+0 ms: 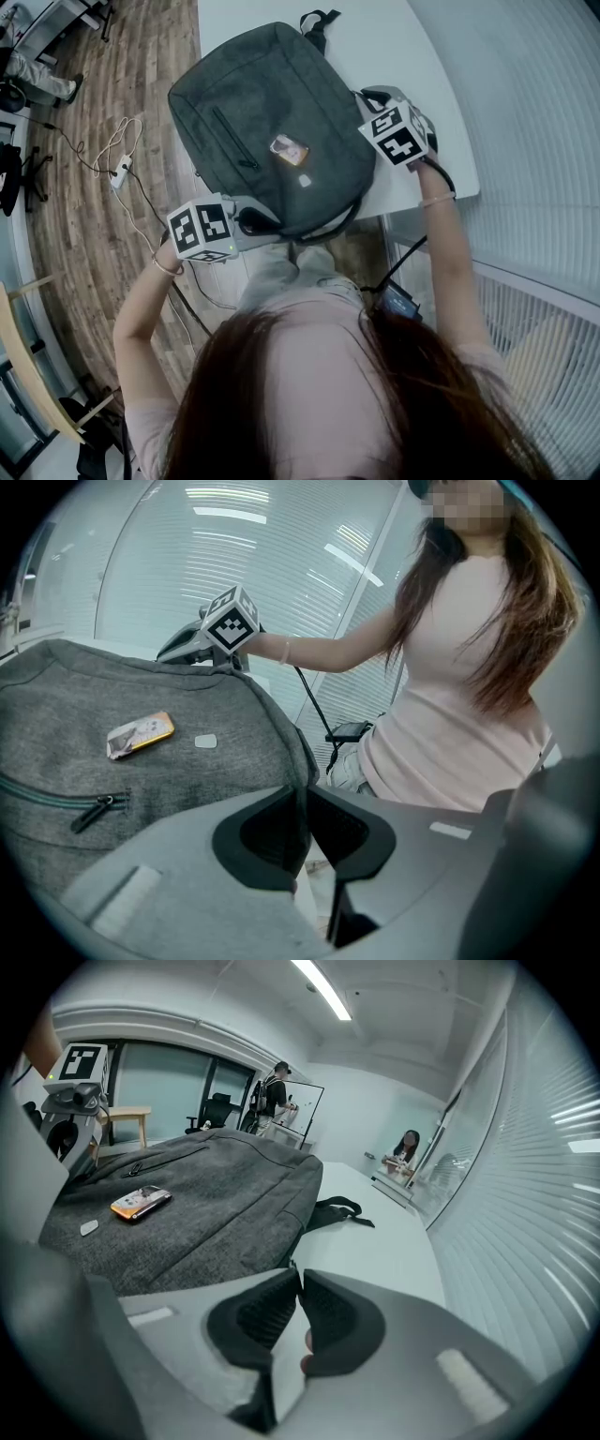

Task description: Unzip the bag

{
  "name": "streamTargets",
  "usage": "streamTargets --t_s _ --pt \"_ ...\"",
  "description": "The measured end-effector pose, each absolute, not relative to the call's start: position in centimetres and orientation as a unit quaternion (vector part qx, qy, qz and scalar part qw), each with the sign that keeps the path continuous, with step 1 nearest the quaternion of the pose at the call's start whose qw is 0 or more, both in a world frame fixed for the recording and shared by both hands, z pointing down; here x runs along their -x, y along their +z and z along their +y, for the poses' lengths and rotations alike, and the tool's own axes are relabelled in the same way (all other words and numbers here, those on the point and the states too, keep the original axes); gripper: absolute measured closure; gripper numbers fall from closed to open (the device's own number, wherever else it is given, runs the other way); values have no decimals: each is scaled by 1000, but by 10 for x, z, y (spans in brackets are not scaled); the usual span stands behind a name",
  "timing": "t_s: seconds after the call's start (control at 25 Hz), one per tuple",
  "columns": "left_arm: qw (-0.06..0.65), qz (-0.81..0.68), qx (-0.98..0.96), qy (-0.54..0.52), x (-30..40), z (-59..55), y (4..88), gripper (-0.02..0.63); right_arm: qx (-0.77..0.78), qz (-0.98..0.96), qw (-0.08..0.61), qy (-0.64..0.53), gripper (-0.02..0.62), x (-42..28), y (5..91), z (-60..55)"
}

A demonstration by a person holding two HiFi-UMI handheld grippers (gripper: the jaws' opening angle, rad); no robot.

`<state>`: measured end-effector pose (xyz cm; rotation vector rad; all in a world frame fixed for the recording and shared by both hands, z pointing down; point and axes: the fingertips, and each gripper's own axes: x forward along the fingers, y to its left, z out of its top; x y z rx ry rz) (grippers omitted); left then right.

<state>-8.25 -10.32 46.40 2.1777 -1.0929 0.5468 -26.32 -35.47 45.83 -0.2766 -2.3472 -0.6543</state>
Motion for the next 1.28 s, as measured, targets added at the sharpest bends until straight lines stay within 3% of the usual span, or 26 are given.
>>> streamTargets --t_s 0.68,1.28 --pt "308 -443 -820 190 84 -103 456 543 103 -899 353 -237 566 263 462 -353" --pt "266 -478 -815 190 92 -91 436 523 61 -936 312 -153 523 249 435 -334"
